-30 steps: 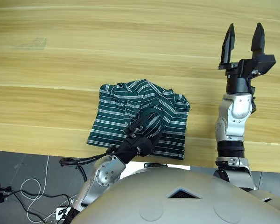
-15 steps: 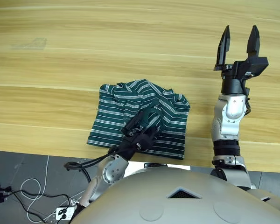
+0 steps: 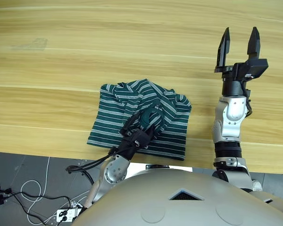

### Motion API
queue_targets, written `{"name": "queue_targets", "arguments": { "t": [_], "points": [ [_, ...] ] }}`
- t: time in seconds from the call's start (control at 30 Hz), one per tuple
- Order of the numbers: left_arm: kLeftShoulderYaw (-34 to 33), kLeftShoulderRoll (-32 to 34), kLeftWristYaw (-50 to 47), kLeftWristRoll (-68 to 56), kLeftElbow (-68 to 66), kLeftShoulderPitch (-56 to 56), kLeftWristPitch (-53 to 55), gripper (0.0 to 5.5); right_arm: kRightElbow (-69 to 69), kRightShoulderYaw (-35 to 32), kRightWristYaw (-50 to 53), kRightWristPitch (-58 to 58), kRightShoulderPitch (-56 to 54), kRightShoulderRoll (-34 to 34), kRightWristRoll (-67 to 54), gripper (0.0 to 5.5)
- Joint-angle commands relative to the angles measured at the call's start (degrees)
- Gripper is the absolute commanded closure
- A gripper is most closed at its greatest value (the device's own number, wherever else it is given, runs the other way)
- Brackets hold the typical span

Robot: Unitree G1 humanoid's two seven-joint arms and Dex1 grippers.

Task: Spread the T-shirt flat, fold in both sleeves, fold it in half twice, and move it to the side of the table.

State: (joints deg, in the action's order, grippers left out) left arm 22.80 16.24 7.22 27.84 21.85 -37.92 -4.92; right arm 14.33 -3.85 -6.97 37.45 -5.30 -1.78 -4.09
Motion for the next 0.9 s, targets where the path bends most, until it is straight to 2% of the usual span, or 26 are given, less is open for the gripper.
{"name": "queue_targets", "arguments": {
  "t": [0.03,0.57,0.73,0.9],
  "points": [
    [-1.6,0.0,-0.6,-3.5,-0.6,-1.9,-0.7,1.79,1.3,0.2,0.4,0.5,-0.5,0.3,0.5,1.97],
    [-2.4,-1.7,-1.4,-9.4,-2.4,-2.8,-4.3,1.79,3.7,0.9,0.4,2.3,-1.0,0.4,1.3,1.97],
    [-2.3,-2.7,-1.5,-14.6,-4.4,-2.8,-11.1,1.79,4.9,1.7,0.0,2.8,-1.2,0.3,1.6,1.97],
    [-2.7,-2.8,-1.3,-16.1,-7.1,-2.4,-12.4,1.79,4.6,1.9,0.2,3.2,-1.1,0.2,1.5,1.97]
  ]
}}
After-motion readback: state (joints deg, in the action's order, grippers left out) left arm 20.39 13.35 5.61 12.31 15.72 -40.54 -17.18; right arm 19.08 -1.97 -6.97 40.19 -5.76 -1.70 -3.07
